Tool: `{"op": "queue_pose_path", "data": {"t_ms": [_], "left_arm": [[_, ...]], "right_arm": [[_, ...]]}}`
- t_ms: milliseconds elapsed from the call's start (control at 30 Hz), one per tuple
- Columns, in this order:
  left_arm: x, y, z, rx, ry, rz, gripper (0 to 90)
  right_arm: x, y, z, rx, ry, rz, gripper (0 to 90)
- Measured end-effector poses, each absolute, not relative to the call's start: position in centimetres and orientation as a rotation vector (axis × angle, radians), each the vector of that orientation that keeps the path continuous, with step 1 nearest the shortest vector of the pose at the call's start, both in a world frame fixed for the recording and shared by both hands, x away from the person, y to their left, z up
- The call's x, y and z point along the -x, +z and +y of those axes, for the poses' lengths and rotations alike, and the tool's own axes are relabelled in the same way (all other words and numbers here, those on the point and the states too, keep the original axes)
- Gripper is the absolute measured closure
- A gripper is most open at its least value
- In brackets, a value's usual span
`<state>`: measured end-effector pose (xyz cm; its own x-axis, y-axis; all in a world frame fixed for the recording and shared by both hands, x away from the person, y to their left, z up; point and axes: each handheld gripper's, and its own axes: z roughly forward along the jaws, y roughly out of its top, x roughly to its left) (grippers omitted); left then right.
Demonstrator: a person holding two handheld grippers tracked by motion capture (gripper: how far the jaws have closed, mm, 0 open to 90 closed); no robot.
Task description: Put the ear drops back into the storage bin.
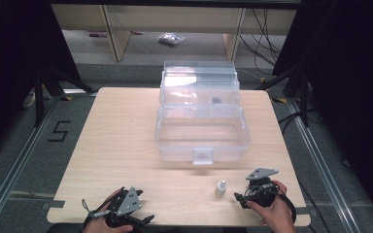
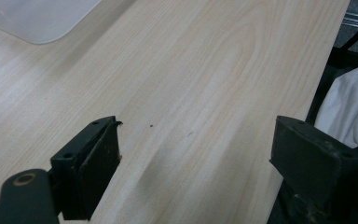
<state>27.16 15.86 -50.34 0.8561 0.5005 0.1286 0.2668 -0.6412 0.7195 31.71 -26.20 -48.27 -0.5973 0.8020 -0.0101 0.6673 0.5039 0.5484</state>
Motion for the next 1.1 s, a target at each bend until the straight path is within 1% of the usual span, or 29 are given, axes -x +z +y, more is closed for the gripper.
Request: {"op": "queue_pose_path", "data": {"t_ms": [567,733,1100], "left_arm": [[-27.1,-50.3,15.9,-2.290,0.405,0.554,15.0],[-27.2,-50.4,15.9,-2.288,0.411,0.553,15.0],[-27.1,-50.6,15.7,-2.276,0.394,0.577,15.0]], "right_arm": [[-30.9,-47.6,-24.6,-1.186,0.739,2.537,24.2],[-31.0,-47.6,-24.4,-1.120,0.739,2.550,24.1],[-31.1,-47.0,-23.0,-1.043,0.645,2.601,24.1]]}}
